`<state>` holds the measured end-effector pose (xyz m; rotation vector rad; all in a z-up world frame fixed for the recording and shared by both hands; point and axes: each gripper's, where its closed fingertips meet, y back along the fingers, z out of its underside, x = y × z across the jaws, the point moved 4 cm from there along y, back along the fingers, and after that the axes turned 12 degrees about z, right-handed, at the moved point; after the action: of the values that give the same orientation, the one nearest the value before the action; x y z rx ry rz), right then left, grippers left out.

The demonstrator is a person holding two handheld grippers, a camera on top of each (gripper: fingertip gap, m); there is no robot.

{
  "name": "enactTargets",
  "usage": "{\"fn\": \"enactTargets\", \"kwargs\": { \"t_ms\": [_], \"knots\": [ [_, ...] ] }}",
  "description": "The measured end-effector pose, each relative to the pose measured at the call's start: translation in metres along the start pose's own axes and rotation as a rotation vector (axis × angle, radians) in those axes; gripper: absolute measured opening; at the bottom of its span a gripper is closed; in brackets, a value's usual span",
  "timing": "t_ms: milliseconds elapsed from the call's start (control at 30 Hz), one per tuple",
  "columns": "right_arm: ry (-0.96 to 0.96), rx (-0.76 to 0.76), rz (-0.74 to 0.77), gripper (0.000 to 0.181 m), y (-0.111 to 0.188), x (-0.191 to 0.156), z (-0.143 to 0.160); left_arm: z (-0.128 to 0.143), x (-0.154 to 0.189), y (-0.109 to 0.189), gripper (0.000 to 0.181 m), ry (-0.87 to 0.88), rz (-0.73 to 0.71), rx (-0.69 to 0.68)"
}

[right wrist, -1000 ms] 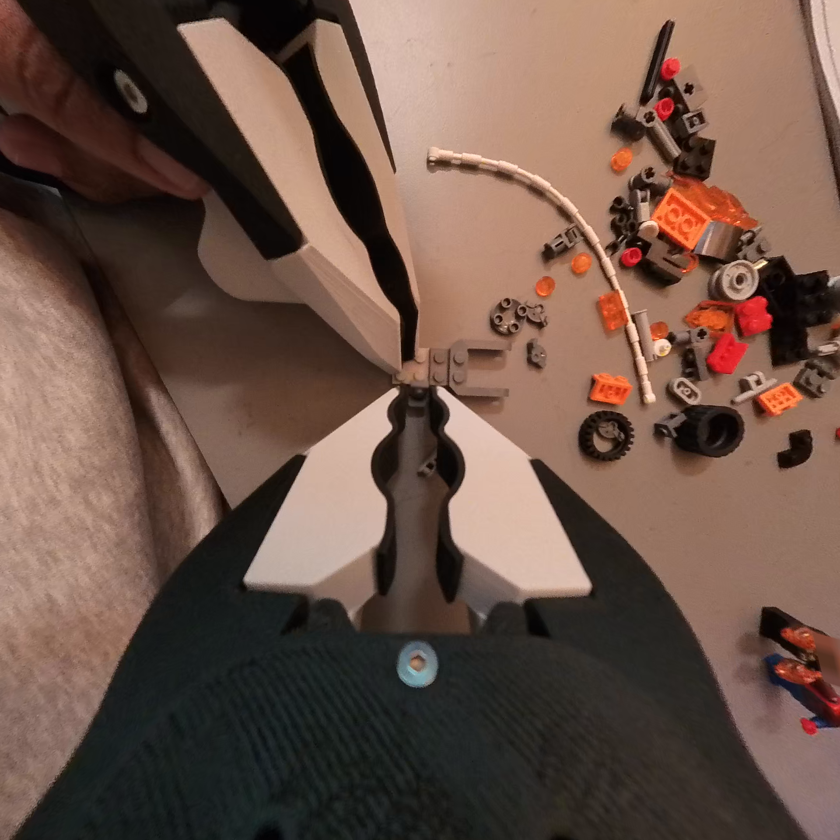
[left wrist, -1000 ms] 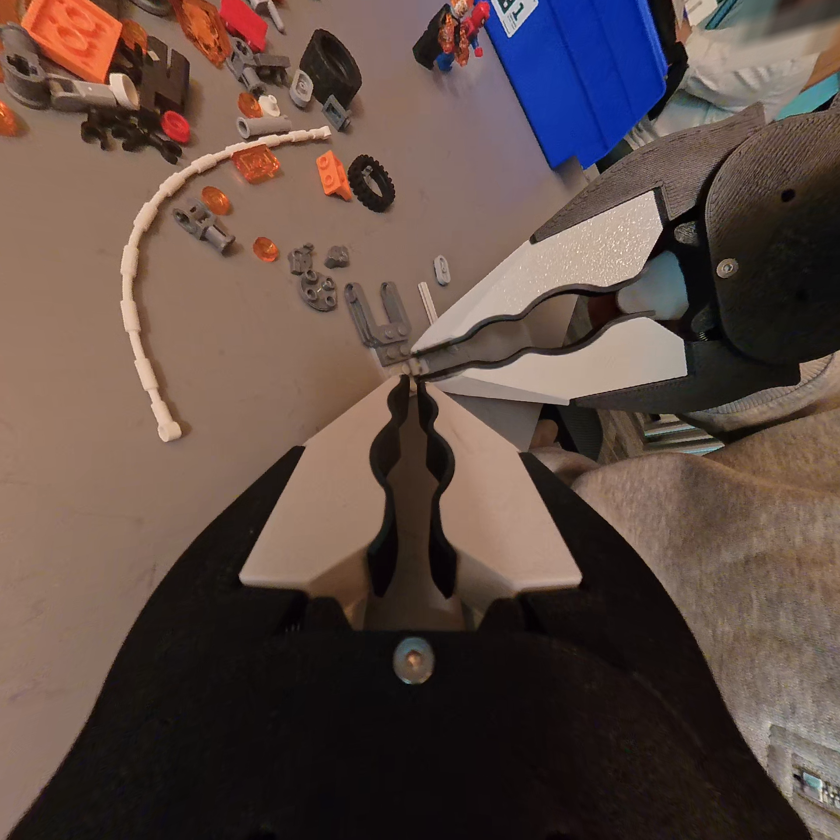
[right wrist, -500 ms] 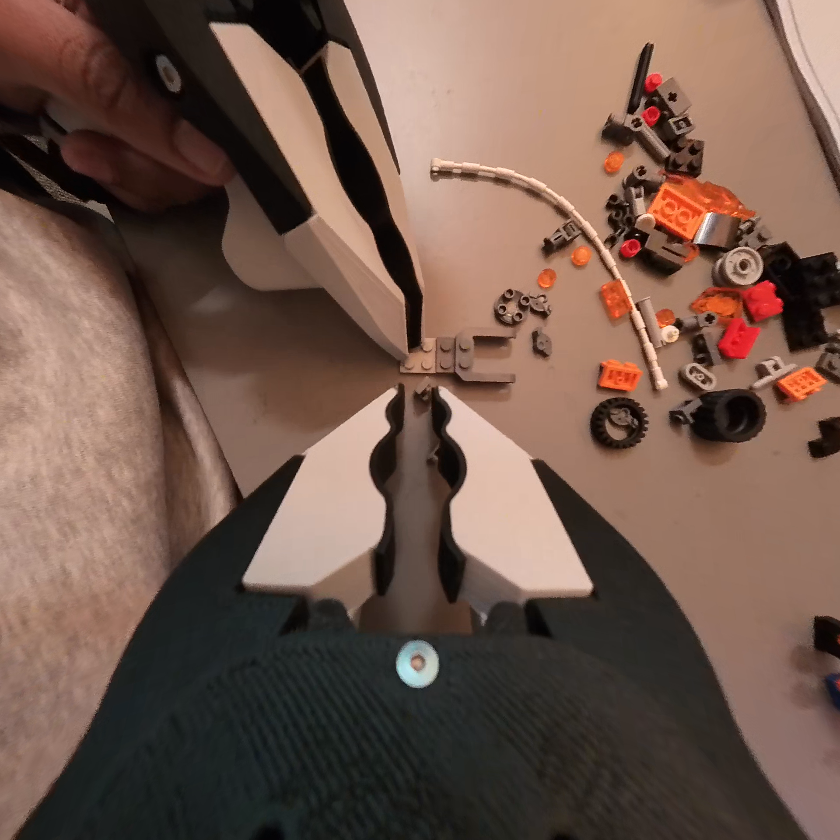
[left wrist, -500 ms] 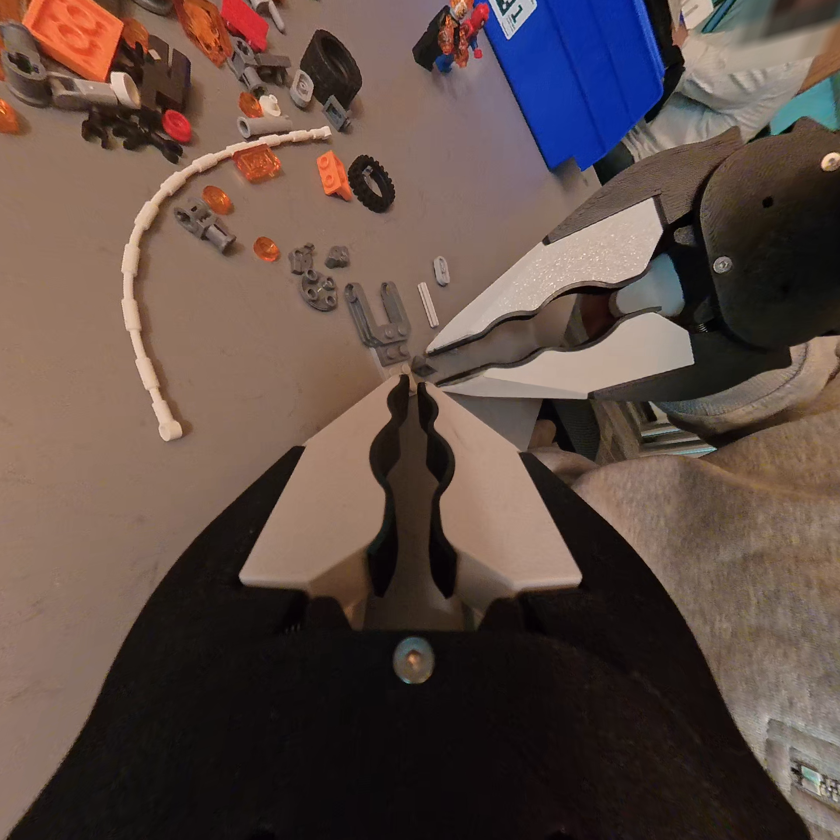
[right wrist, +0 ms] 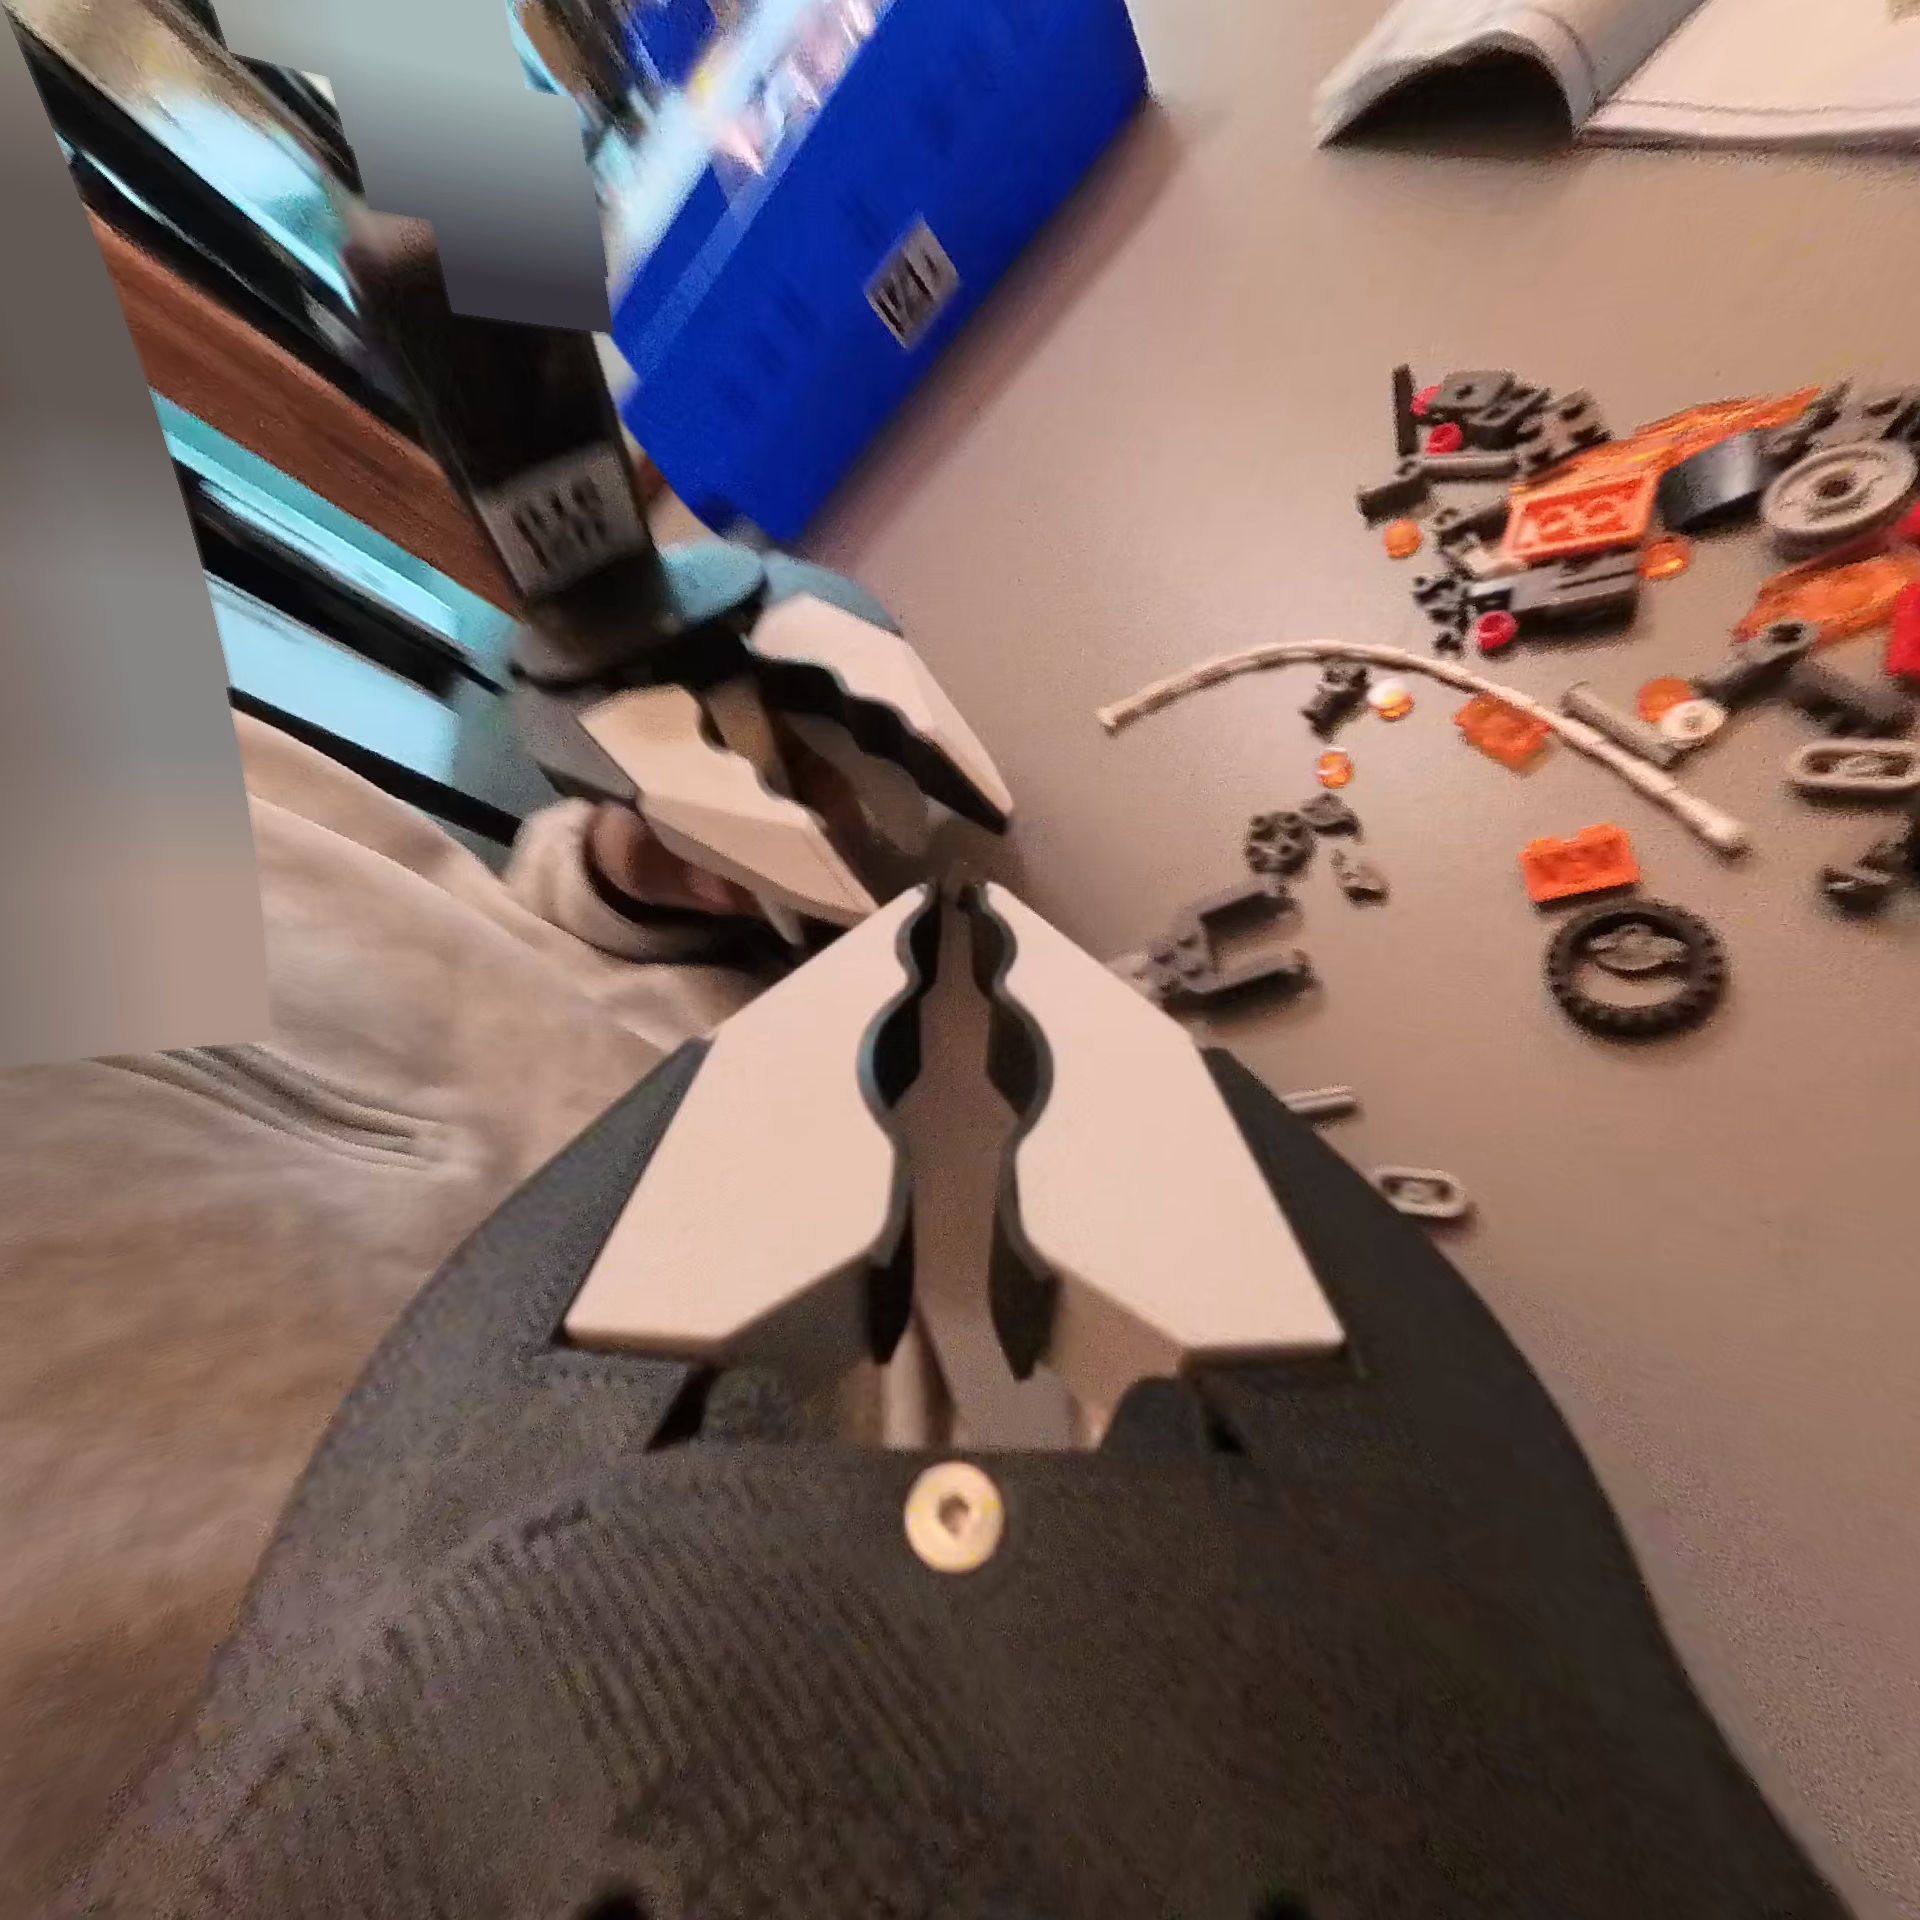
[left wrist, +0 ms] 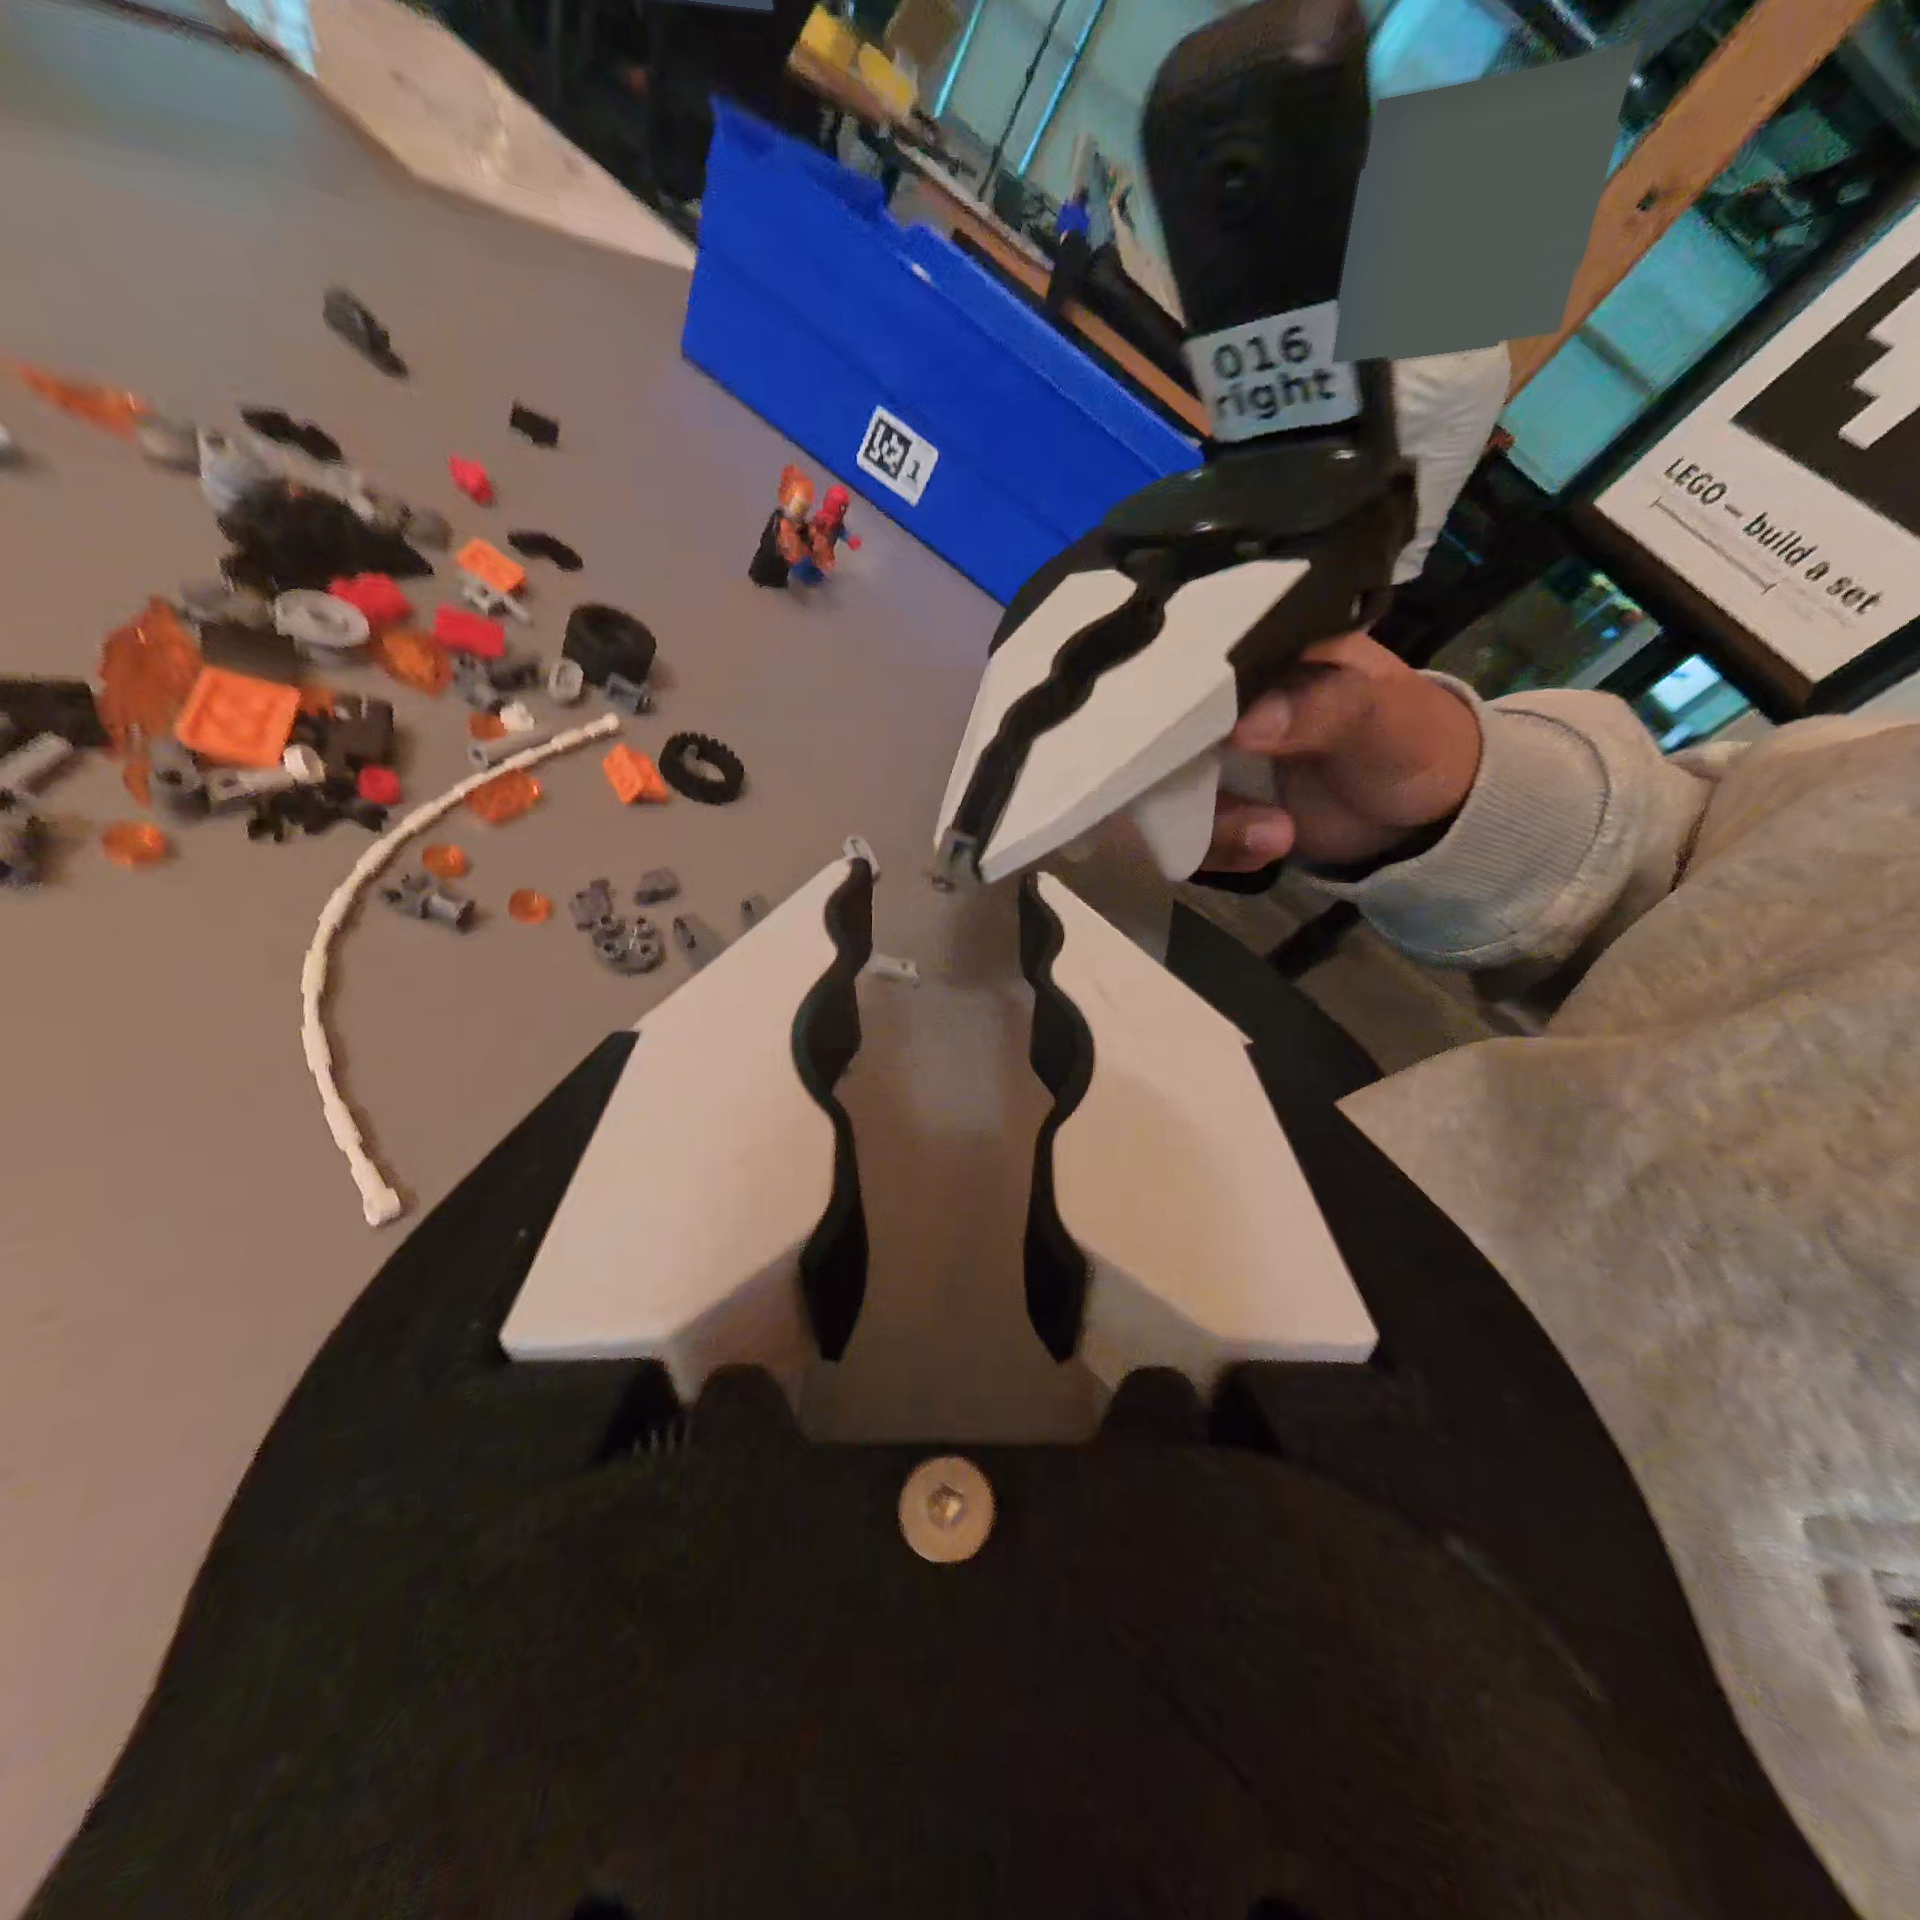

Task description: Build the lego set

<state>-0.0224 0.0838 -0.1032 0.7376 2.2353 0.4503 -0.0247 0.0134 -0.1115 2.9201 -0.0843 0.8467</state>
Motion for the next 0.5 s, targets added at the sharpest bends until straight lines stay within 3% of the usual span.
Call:
{"fn": "enactTargets", "kwargs": {
  "t_ms": [167, 500],
  "knots": [
    [-0.200, 0.067, -0.176, 0.003, 0.005, -0.007, -0.004, -0.006, 0.010, 0.000, 0.019, -0.145, -0.038, 0.041],
    [-0.255, 0.107, -0.225, 0.004, 0.005, -0.010, -0.005, -0.008, 0.016, 0.000, 0.008, -0.153, 0.003, 0.075]
  ]
}}
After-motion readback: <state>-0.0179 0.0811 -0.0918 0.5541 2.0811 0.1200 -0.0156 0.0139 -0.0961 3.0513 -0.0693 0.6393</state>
